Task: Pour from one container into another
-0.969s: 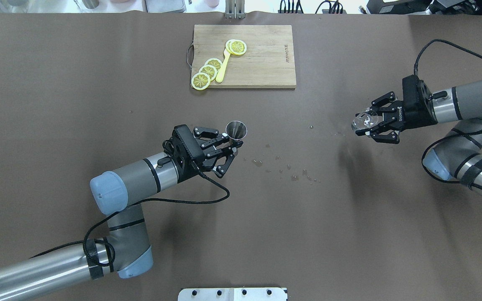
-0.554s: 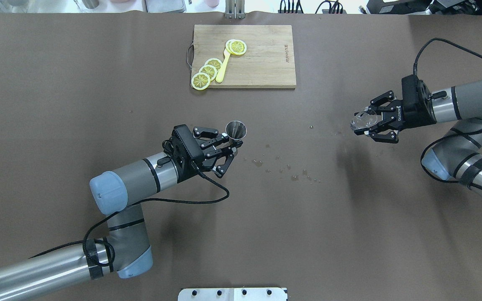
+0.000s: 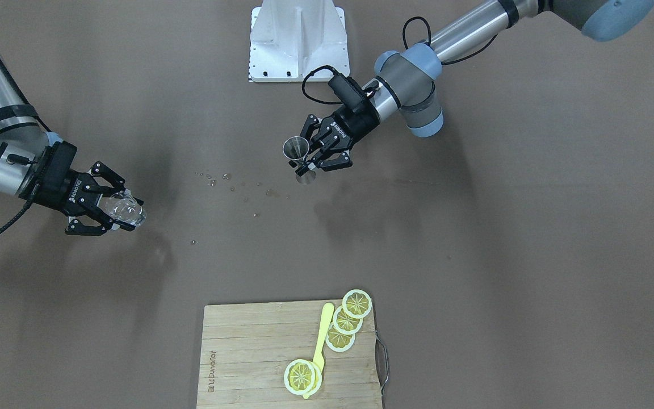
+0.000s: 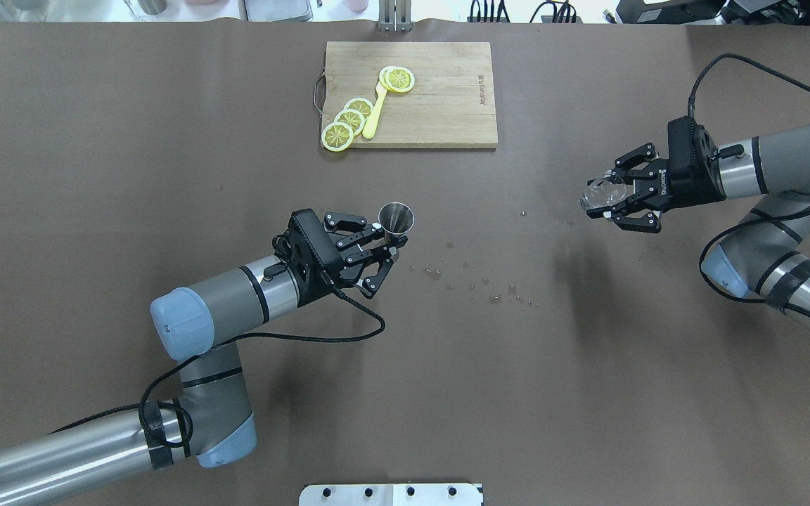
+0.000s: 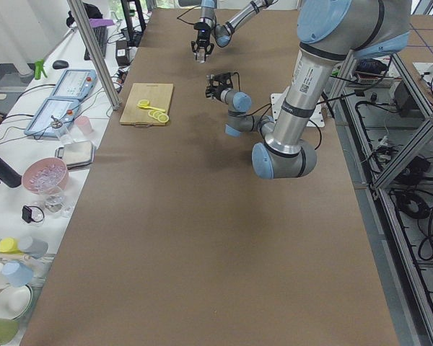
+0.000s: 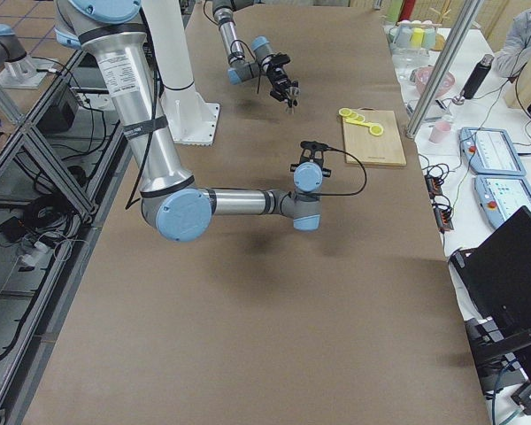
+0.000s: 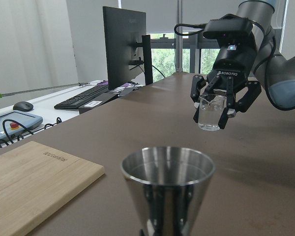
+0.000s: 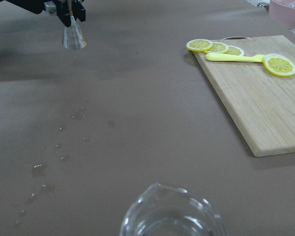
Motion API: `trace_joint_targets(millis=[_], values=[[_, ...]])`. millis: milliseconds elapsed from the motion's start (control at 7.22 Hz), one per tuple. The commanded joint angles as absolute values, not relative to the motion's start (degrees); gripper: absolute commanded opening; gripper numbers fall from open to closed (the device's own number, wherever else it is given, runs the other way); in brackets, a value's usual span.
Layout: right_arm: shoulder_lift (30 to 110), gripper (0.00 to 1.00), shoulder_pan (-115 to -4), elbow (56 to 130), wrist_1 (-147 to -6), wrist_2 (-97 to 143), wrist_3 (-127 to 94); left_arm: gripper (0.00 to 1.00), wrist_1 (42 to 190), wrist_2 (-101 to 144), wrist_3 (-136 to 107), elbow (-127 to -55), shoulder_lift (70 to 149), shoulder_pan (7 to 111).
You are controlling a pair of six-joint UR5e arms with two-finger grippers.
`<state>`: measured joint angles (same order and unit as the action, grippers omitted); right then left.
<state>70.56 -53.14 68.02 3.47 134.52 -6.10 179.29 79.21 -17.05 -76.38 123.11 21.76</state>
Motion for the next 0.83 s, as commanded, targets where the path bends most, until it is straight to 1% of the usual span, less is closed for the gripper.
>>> trace_joint_targets(millis=[0, 138, 415, 692], values=[[70.66, 0.0, -53.09, 73.62, -3.57, 133.68, -6.06, 0.0, 179.3, 79.19, -17.05, -76.38, 123.05, 21.8], [71.45, 0.0, -53.09, 78.18, -9.17, 132.64, -5.89, 0.0, 179.3, 79.19, -17.14, -76.46, 123.05, 21.8], [72.85, 0.0, -52.74, 89.76, -25.49, 130.96, -1.08, 0.0, 179.3, 79.19, -17.05, -76.46, 123.05, 21.8], [72.16, 0.0, -51.68, 95.51, -35.03, 130.78, -1.05, 0.0, 179.3, 79.28, -17.14, -76.46, 123.05, 21.8]])
